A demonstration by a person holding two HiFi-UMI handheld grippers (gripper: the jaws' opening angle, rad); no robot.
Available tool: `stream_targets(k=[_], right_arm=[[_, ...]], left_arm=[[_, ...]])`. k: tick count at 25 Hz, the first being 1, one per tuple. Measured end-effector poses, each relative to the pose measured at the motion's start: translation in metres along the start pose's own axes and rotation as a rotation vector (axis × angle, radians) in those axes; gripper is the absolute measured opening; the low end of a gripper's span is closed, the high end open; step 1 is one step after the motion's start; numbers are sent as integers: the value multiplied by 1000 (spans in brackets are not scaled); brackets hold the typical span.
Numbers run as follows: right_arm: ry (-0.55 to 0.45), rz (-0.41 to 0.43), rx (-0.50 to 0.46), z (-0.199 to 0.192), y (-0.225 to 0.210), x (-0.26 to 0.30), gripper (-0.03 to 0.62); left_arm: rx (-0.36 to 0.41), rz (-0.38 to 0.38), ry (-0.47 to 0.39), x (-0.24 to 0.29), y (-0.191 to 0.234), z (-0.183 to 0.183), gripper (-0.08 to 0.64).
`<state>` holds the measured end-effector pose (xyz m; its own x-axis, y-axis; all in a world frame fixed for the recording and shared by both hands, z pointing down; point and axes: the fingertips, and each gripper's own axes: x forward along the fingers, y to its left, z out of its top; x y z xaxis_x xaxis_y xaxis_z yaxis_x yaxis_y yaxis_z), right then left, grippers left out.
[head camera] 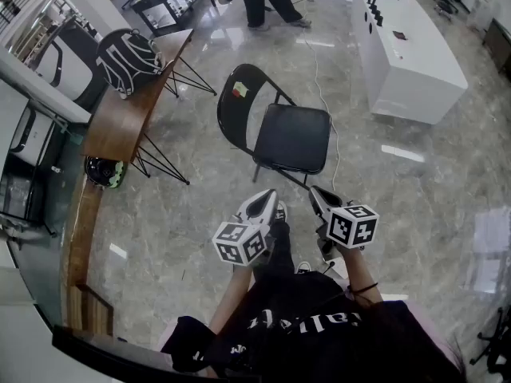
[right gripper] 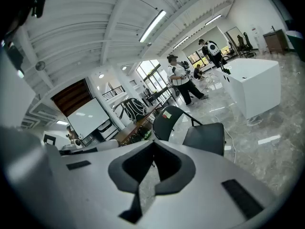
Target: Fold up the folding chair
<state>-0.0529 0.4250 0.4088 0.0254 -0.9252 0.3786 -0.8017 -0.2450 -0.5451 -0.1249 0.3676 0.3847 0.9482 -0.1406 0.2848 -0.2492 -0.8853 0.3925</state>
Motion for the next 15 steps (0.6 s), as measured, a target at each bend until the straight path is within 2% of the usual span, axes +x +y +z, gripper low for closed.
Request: stream_targets(k=[6,12,15], right_arm=[[-6,-22,20,38,-25,59,14],[-7,-36,25,92,-40,142,14],[-1,-42,18,116,-42,185,14]], left_arm=[[3,20,-7,46,61,36,3],[1,44,14,97,143,82,3],[-28,58,3,118,189,107,3]])
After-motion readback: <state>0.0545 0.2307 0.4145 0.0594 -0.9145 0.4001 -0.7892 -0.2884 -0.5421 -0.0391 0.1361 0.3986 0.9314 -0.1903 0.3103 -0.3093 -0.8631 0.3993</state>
